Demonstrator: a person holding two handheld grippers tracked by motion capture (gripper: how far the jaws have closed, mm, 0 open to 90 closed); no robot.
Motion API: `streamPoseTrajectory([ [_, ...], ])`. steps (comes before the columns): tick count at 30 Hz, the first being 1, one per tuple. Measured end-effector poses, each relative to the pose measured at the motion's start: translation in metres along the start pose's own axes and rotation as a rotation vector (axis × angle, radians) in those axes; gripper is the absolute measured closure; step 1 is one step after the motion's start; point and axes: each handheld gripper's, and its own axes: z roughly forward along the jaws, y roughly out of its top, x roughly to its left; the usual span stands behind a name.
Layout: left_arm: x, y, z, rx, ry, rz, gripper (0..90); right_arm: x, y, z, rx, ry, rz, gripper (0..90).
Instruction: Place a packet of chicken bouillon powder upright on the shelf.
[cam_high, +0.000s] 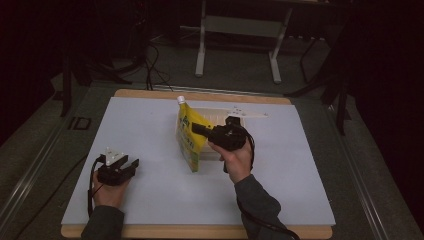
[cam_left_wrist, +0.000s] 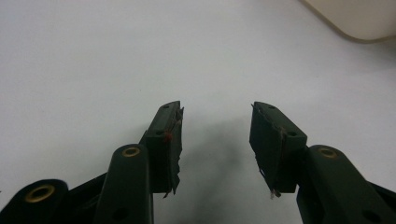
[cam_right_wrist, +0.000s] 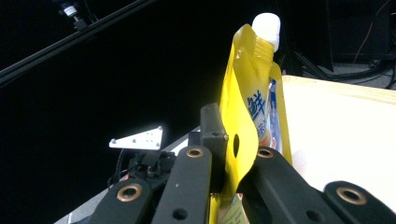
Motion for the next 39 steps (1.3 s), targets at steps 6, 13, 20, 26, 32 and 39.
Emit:
streamPoseTrajectory([
  [6, 0.0, 0.0, 0.0, -0.001, -0.001, 0.001, 53.1, -0.002, 0.002, 0.004, -0.02, -0.022, 0.004, 90.0],
  [13, 0.0, 0.0, 0.0, -0.001, 0.0, 0.0, 53.2, -0.004, 0.005, 0.01, -0.031, -0.033, 0.012, 90.0],
  [20, 0.0, 0.0, 0.0, -0.002, -0.002, -0.003, 53.2, -0.004, 0.01, 0.017, -0.04, -0.035, 0.018, 90.0],
  [26, 0.0, 0.0, 0.0, -0.004, -0.001, -0.001, 53.1, -0.005, 0.011, 0.022, -0.05, -0.031, 0.026, 90.0],
  [32, 0.0, 0.0, 0.0, -0.004, -0.002, -0.01, 53.1, -0.005, 0.013, 0.026, -0.058, -0.032, 0.02, 90.0],
  [39, 0.0, 0.0, 0.0, -0.004, -0.002, -0.011, 53.1, -0.004, 0.015, 0.033, -0.066, -0.041, 0.004, 90.0],
])
